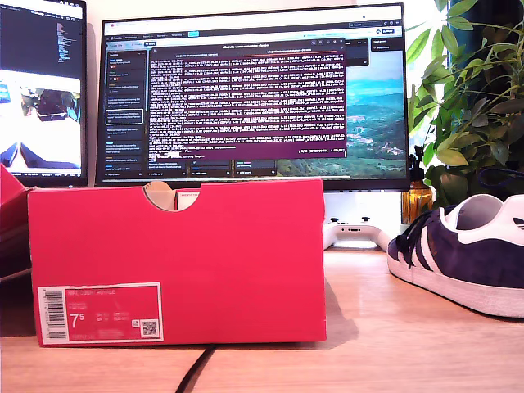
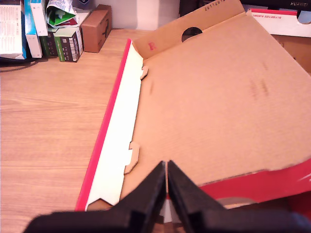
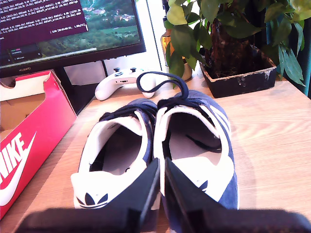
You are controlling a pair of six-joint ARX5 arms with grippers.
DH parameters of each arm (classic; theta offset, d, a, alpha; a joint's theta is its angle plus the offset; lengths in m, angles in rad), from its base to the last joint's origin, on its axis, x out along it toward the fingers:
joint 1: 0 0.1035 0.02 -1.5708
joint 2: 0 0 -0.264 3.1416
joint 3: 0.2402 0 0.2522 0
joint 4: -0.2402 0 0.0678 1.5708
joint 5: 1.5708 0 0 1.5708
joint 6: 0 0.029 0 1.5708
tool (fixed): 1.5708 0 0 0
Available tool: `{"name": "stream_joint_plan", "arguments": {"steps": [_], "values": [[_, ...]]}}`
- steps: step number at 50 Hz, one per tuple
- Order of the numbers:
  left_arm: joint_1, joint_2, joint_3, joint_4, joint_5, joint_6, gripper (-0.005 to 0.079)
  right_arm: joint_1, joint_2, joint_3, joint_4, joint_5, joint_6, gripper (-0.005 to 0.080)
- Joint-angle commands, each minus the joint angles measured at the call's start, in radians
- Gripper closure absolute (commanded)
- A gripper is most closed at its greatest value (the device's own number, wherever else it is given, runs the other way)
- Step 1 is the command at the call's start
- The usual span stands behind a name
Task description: Pack the blue shoes by picking the first shoe and placing it inside the red shoebox, left side, then picking and rotating the second shoe and placing it in the shoebox
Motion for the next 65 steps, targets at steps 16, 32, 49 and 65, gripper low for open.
{"name": "stream_joint_plan", "arguments": {"steps": [16, 32, 49, 65], "values": [[0.004, -0.008, -0.027, 0.002, 0.001, -0.004, 0.0762, 0.003, -0.006, -0.007, 0.011, 0.001, 0.003, 0.0763], [0.003, -0.008, -0.027, 0.227, 0.177, -0.222, 0.0762, 0.005, -0.006, -0.007, 0.173, -0.026, 0.258, 0.0763], [-0.045, -0.008, -0.024, 0.359, 0.552, -0.386, 0.0762, 0.005, -0.005, -0.006, 0.236, -0.150, 0.400, 0.0763], [-0.225, -0.002, -0.024, 0.066, 0.478, -0.419, 0.0762, 0.005, 0.023, -0.001, 0.246, -0.156, 0.390, 0.0763]]}}
